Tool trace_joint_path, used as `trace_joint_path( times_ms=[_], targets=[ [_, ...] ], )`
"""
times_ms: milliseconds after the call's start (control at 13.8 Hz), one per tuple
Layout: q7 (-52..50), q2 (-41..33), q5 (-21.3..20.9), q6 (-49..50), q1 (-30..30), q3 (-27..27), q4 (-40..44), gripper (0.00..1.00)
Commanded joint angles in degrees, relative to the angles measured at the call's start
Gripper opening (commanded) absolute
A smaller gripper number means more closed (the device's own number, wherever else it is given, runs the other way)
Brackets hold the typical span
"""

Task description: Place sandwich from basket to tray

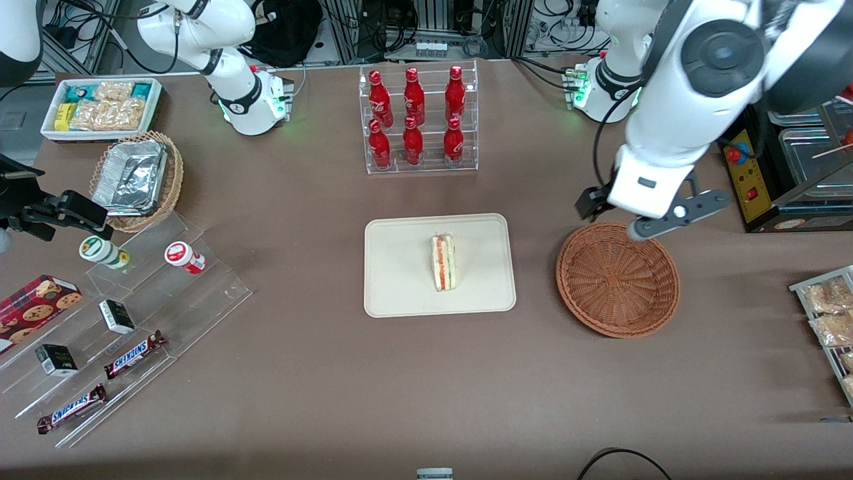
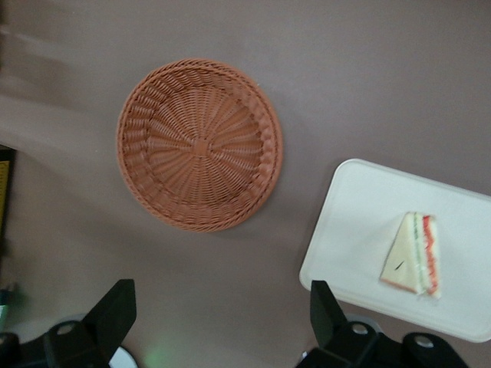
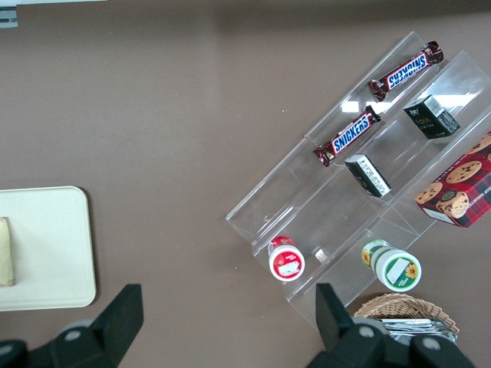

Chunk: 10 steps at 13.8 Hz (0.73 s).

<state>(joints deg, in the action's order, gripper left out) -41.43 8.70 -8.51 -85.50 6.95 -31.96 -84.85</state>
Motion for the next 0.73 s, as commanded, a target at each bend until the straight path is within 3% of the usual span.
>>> trace_joint_path(
  times_ms=[0, 145, 436, 582, 655],
  targets=[
    [7.83, -7.01, 1.83, 0.6, 1.33, 3.1, -6.54, 1.0],
    [14.32, -11.06, 2.27, 0.16, -3.68, 12.76, -10.06, 1.0],
    [26.47, -13.27, 3.58, 3.23, -3.52, 19.3, -9.64, 1.0],
    [30.86, -13.1, 9.54, 3.41, -3.52, 23.24, -8.67, 1.0],
    [33.93, -13.18, 10.17, 3.49, -3.52, 23.78, -8.58, 1.0]
  ],
)
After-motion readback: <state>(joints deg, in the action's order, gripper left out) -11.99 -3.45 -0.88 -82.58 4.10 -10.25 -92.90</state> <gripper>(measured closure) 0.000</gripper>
